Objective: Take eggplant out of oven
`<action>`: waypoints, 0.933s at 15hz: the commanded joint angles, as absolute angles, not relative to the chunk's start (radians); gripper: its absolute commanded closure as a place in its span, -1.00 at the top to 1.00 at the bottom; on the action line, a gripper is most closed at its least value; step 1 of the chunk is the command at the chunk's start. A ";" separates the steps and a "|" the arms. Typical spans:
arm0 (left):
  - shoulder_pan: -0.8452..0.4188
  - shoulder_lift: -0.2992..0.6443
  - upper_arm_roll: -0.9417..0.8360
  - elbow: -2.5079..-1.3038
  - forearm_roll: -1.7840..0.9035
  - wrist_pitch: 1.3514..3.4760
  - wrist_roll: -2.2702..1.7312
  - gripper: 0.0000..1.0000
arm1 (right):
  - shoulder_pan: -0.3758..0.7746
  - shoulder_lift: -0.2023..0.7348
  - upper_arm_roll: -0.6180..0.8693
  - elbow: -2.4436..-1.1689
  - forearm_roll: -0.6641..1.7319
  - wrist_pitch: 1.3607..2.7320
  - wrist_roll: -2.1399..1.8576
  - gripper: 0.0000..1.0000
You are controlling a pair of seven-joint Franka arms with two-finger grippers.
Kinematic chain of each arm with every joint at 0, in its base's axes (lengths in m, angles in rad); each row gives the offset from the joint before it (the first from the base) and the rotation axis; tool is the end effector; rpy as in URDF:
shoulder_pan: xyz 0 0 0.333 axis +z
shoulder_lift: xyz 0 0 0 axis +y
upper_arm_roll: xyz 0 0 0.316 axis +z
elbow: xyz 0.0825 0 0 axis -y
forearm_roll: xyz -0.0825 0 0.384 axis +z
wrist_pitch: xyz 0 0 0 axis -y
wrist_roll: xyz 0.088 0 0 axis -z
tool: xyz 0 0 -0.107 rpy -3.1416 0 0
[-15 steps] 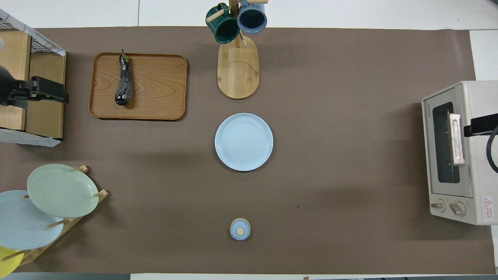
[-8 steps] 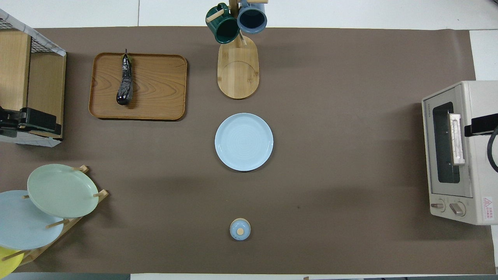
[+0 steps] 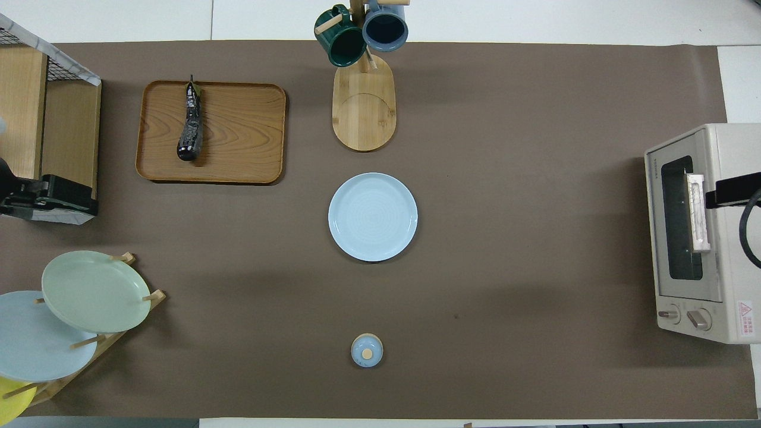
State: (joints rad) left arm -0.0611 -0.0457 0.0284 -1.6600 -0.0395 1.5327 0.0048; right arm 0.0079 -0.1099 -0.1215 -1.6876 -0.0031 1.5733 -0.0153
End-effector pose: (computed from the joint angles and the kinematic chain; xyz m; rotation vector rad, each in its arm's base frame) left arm 0.5338 -0.0215 0.6044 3.0988 -0.0581 -0.1274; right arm 0.5159 -0.0628 0.6282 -3.1274 0.1526 0.0071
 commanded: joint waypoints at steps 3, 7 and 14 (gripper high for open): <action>-0.046 -0.020 0.002 -1.589 -0.017 1.494 -0.002 1.00 | 0.005 -0.121 -0.115 -1.689 0.011 1.574 -0.040 1.00; -0.043 -0.028 -0.002 -1.600 -0.017 1.493 0.005 1.00 | 0.005 -0.121 -0.115 -1.689 0.011 1.574 -0.041 1.00; -0.043 -0.026 0.002 -1.600 -0.015 1.503 0.006 1.00 | 0.006 -0.121 -0.115 -1.689 0.009 1.585 -0.040 1.00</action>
